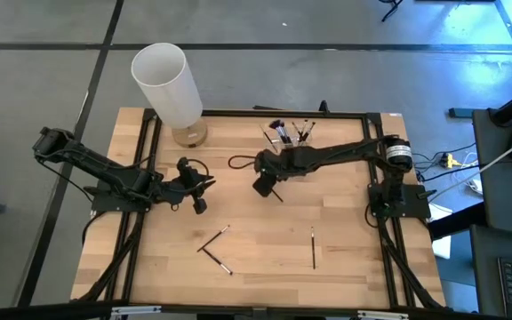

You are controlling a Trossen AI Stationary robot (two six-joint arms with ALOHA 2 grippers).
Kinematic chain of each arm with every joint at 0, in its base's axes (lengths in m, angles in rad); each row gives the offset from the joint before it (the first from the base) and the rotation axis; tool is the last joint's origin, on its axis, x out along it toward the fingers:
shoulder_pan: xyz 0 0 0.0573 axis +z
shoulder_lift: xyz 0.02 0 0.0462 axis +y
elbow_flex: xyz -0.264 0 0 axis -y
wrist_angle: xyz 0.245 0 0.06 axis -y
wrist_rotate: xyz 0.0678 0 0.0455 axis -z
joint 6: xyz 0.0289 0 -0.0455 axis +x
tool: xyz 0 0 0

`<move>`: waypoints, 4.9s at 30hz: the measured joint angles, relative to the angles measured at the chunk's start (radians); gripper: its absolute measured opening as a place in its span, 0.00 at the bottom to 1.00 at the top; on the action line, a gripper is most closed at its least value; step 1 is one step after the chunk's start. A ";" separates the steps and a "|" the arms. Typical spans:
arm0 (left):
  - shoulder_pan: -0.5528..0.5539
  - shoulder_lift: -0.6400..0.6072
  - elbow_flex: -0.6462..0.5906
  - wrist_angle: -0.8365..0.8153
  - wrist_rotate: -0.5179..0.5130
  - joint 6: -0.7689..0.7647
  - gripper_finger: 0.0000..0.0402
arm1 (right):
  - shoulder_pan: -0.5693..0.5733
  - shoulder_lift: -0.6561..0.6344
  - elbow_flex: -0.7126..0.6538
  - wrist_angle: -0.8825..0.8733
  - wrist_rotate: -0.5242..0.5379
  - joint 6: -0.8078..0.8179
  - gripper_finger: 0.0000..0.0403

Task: Put items in baskets/containers
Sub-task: Put the black eyeshadow brush into the transparent organizer

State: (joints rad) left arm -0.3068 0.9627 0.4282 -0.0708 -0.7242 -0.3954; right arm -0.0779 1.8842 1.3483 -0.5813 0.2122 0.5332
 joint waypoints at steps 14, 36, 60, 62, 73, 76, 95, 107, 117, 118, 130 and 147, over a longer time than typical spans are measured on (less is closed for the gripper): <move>0.001 0.000 0.000 0.000 -0.015 -0.002 0.15 | -0.019 0.087 0.000 0.069 -0.058 -0.041 0.28; 0.000 0.000 0.000 -0.002 -0.015 0.001 0.15 | -0.025 0.164 0.004 0.094 -0.076 -0.091 0.05; 0.000 0.000 0.000 -0.022 -0.010 -0.002 0.15 | -0.035 -0.016 0.086 0.098 -0.067 -0.160 0.01; 0.000 0.000 0.000 -0.028 -0.006 -0.005 0.15 | -0.044 -0.053 0.086 0.086 -0.061 -0.167 0.02; 0.011 0.000 0.000 -0.027 -0.007 0.009 0.15 | 0.034 0.078 0.167 -0.028 -0.242 -0.213 0.07; 0.029 0.000 0.000 -0.012 -0.007 0.029 0.15 | 0.073 0.161 0.303 -0.182 -0.179 -0.291 0.11; 0.058 0.000 0.000 -0.147 0.041 -0.007 0.15 | 0.062 0.451 0.627 -0.413 -0.118 -0.388 0.29; 0.057 0.000 0.000 -0.142 0.010 -0.013 0.15 | 0.053 0.451 0.618 -0.445 -0.186 -0.317 0.17; 0.057 0.000 0.000 -0.158 0.010 -0.013 0.15 | 0.052 0.440 0.492 -0.366 -0.186 -0.279 0.08; 0.057 0.000 0.000 -0.158 0.009 -0.013 0.15 | 0.052 0.441 0.486 -0.360 -0.186 -0.283 0.07; 0.057 0.000 0.000 -0.160 0.008 -0.013 0.15 | 0.052 0.433 0.576 -0.416 -0.190 -0.333 0.07; 0.057 0.000 0.000 -0.228 0.011 -0.074 0.15 | -0.108 0.058 0.494 -0.344 0.151 -0.363 0.07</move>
State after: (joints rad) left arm -0.2497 0.9630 0.4282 -0.2991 -0.7132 -0.4690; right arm -0.1859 1.9420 1.8427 -0.9254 0.3633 0.1704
